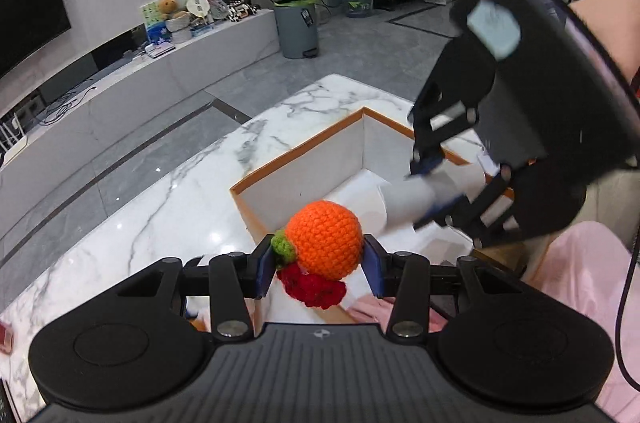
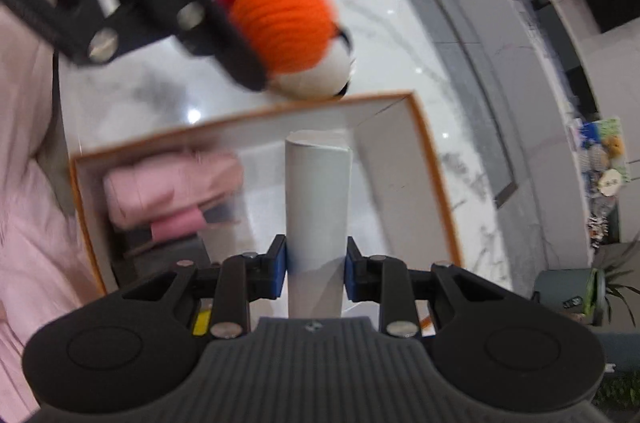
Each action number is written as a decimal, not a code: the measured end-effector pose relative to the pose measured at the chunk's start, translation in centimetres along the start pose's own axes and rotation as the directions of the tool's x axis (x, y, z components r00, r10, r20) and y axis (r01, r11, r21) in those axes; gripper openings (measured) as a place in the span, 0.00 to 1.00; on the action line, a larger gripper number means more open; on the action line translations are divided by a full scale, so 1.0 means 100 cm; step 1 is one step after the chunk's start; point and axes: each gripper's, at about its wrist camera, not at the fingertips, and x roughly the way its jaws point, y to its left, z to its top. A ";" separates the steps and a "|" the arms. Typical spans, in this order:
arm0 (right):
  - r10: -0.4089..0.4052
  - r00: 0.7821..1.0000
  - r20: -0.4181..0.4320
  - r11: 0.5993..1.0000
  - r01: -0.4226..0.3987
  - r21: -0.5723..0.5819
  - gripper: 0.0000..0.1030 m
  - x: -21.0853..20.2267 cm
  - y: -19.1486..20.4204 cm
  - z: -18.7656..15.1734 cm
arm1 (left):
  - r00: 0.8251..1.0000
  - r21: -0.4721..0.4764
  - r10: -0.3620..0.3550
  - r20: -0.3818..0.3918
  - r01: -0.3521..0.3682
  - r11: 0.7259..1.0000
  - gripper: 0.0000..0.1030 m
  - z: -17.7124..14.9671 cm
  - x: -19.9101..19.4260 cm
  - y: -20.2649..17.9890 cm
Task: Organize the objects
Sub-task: 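Grasp the crocheted fruit with the left while the right grasps and lifts the paper roll, then lower the paper roll into the orange box with the right while the left carries the fruit over it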
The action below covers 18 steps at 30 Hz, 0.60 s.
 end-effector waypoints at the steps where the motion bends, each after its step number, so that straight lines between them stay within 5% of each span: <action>1: 0.011 1.000 -0.003 1.000 -0.011 -0.008 0.28 0.008 0.000 -0.002 | 1.000 0.007 -0.002 -0.004 0.002 1.000 0.50 -0.001 0.008 0.001; 8: 0.136 0.989 -0.059 0.986 -0.140 -0.085 0.29 0.067 -0.005 -0.005 | 0.998 0.018 -0.014 -0.056 0.015 1.000 0.50 -0.003 0.049 0.010; 18: 0.317 0.940 -0.122 0.919 -0.337 -0.205 0.29 0.117 -0.014 0.003 | 0.996 0.056 -0.040 -0.082 0.045 0.997 0.50 -0.003 0.070 0.011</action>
